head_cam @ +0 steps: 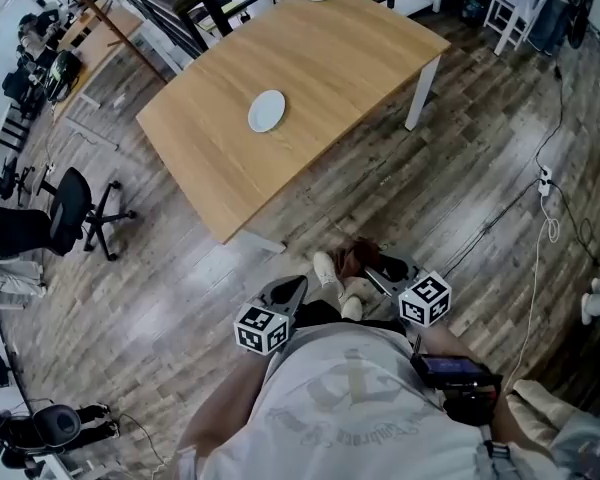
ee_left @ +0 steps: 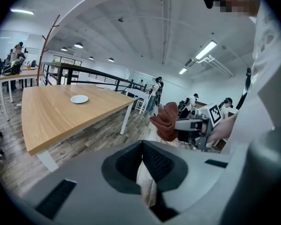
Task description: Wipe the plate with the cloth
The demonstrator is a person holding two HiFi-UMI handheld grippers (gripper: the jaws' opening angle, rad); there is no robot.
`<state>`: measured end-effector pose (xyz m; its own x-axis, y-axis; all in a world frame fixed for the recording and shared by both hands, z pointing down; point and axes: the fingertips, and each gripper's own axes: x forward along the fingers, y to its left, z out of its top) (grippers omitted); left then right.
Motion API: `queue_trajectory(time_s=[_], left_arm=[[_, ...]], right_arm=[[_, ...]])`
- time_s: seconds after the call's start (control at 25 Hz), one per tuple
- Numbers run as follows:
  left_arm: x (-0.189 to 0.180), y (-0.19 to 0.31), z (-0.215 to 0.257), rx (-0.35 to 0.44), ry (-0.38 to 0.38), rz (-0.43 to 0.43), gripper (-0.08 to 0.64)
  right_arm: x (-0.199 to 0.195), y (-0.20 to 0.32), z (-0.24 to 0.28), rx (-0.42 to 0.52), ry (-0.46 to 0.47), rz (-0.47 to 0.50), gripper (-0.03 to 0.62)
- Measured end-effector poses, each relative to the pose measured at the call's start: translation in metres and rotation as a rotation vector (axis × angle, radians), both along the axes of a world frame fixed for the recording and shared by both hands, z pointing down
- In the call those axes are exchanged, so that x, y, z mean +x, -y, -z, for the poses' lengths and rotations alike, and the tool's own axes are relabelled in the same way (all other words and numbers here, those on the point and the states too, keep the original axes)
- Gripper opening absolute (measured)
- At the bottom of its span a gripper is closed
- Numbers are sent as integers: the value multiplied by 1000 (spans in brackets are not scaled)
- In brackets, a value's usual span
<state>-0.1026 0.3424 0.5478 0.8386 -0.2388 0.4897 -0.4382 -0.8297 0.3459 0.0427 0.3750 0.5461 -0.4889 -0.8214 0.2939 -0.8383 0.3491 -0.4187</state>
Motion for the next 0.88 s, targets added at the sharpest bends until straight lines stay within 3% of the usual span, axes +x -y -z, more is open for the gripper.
queue_trajectory(time_s=[0.44,0.68,0.88], left_arm=[[71,69,-2,-8,-55,-99,12],[76,127,6,-5,-63,-114,12],[71,176,12,10,-86,-75,12]], right_arm=[[44,44,-2,-36,-33,-68,129],[51,103,11,-26,-41,-93,129],[48,152,13,-23,-62,-62,129]])
